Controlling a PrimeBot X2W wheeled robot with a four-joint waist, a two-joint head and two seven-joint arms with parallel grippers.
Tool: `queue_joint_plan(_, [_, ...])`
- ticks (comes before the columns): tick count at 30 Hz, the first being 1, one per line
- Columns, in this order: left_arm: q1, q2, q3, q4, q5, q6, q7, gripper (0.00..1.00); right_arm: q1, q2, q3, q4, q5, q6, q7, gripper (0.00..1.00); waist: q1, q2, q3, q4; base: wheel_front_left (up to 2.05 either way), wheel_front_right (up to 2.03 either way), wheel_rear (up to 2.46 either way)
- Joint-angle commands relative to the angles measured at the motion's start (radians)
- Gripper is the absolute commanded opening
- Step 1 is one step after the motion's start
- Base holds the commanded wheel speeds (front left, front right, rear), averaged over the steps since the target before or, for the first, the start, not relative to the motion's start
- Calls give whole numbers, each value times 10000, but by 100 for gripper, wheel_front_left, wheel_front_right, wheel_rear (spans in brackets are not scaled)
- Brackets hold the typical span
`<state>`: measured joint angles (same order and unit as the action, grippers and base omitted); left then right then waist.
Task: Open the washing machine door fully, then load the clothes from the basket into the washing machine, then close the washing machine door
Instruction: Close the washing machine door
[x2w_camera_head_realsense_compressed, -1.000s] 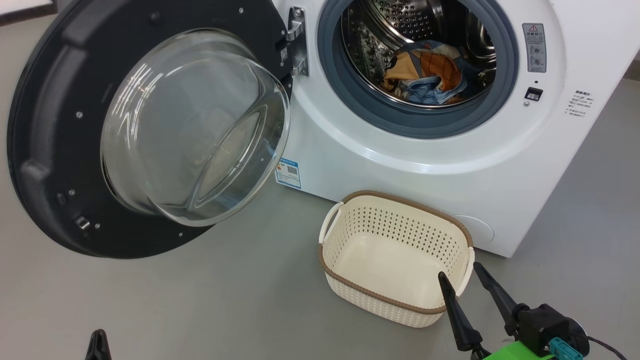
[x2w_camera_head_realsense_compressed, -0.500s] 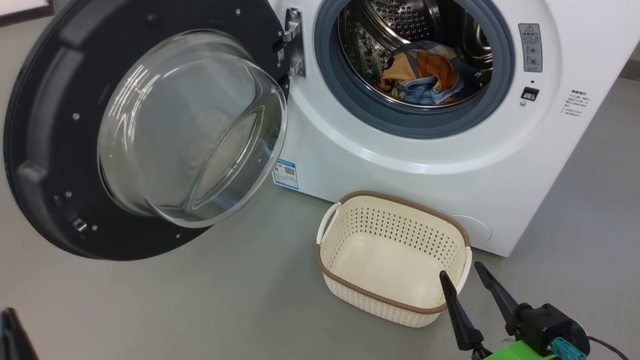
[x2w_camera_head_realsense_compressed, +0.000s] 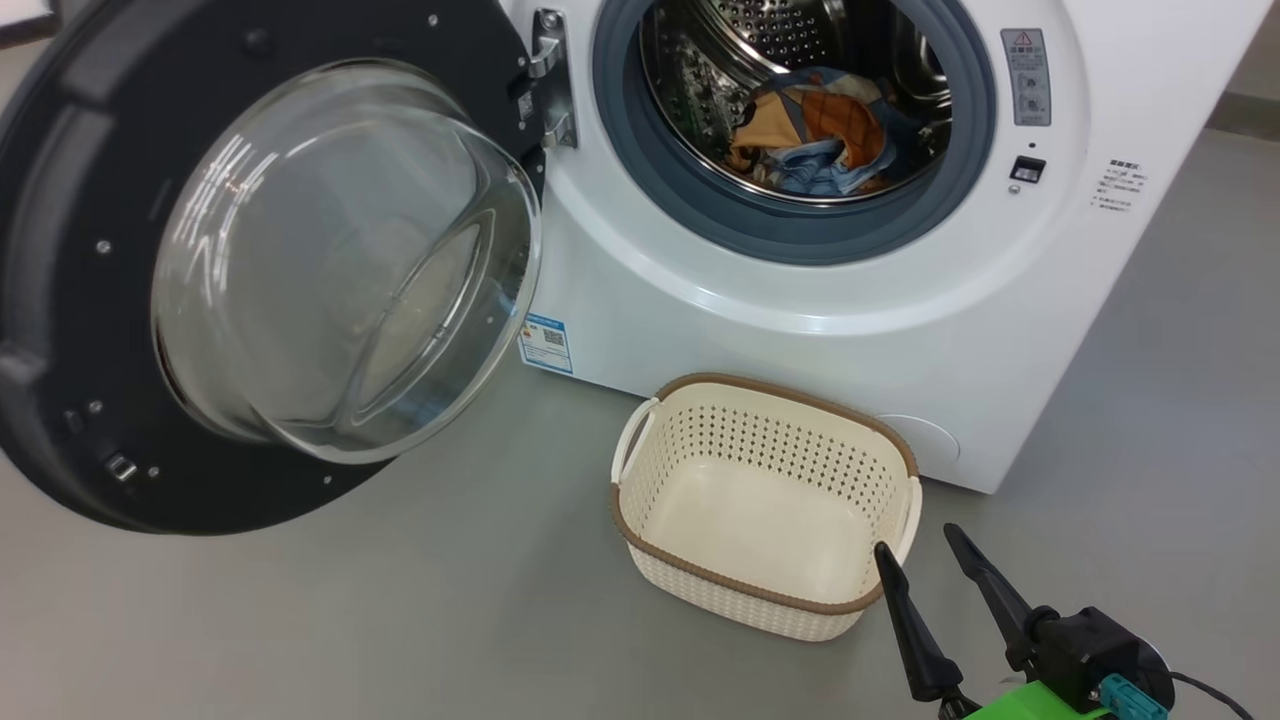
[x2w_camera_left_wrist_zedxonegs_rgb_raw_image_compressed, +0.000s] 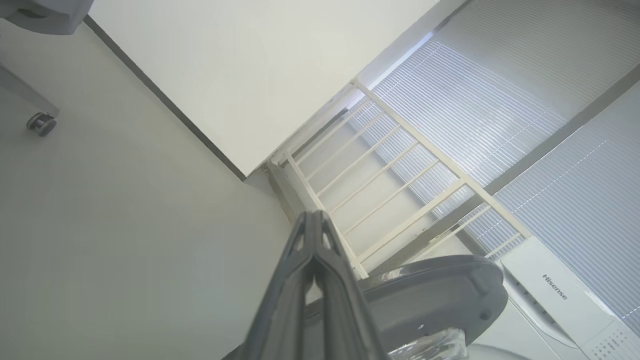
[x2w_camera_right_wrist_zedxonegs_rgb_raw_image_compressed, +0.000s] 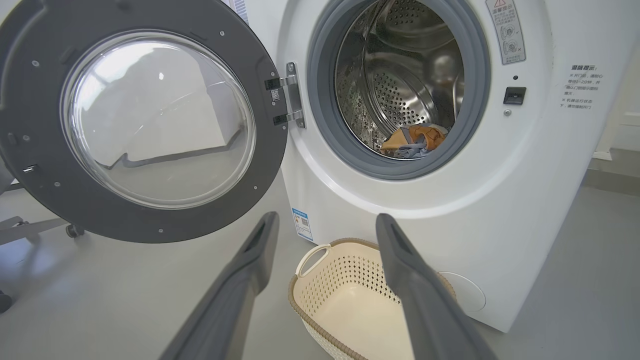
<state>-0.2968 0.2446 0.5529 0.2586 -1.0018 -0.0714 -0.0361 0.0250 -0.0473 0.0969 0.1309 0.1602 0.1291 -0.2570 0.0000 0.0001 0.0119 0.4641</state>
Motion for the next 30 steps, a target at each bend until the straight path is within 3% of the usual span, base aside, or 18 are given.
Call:
queue_joint_plan(1, [-591,774,377,12,-129,103,185,0,-307,-29,308,-226,-31,16,-48,100,0,-1,104,-149,0,0,0])
queue_joint_plan(7, [-1884,1757,1015,1275,-1109,607,997,0,-458,-29,355,-194,-98,16,-48,100,0,-1,289,-634,0,0,0])
queue_joint_plan(16, [-2530,2633,1855,2657,-2508,962,2441,0,-534,-84,387,-192,-146,16,-48,100,0,-1,526,-1448,0,0,0])
queue_joint_plan(30, [-2151,2589,2433,3438,-2917,1116,2577,0,-566,-476,534,-290,-8,16,-48,100,0,-1,717,-2121,0,0,0])
